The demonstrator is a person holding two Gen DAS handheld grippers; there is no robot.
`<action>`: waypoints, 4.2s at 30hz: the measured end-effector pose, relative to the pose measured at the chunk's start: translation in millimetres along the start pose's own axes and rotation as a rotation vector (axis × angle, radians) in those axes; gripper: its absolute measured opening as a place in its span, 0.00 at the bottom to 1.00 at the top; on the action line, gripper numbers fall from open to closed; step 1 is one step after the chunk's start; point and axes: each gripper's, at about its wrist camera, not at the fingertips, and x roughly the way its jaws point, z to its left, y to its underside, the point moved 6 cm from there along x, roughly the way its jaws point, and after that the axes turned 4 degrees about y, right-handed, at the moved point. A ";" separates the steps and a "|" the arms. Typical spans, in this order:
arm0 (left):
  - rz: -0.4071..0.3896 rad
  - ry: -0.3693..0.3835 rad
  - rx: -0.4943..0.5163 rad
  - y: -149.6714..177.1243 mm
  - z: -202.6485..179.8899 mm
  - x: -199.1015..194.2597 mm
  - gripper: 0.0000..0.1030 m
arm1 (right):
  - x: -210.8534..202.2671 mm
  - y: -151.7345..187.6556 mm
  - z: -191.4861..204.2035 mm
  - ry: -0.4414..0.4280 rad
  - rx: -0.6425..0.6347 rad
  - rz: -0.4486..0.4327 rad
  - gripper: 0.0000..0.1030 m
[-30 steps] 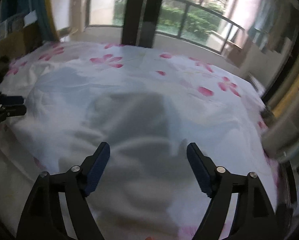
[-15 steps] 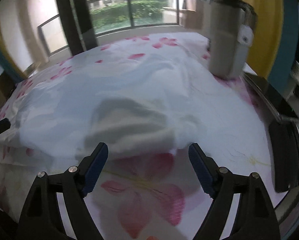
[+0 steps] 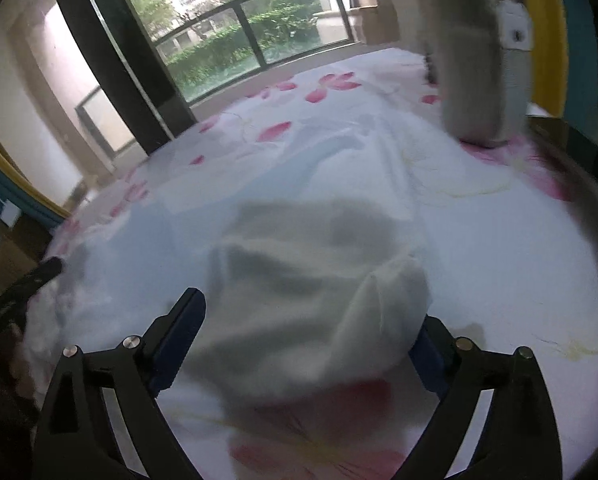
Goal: Fold large clothes
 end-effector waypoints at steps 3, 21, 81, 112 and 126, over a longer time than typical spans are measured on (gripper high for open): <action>0.076 -0.016 -0.021 5.6 3.1 28.1 0.39 | 8.7 -8.2 11.6 -0.076 0.028 0.010 0.91; 0.093 -0.064 -0.008 16.9 1.4 41.3 0.38 | 48.3 -21.0 80.8 -0.272 -0.016 0.039 0.21; -0.157 -0.210 -0.363 76.1 247.2 -188.3 0.39 | 23.2 133.8 441.4 -0.584 -0.950 0.264 0.61; 0.100 -0.250 -0.231 87.8 233.6 -110.8 0.06 | 54.3 34.7 233.5 -0.174 -0.484 0.134 0.72; -0.033 -0.105 -0.083 32.8 152.4 -121.4 0.40 | 21.2 37.7 235.0 -0.175 -0.520 0.077 0.76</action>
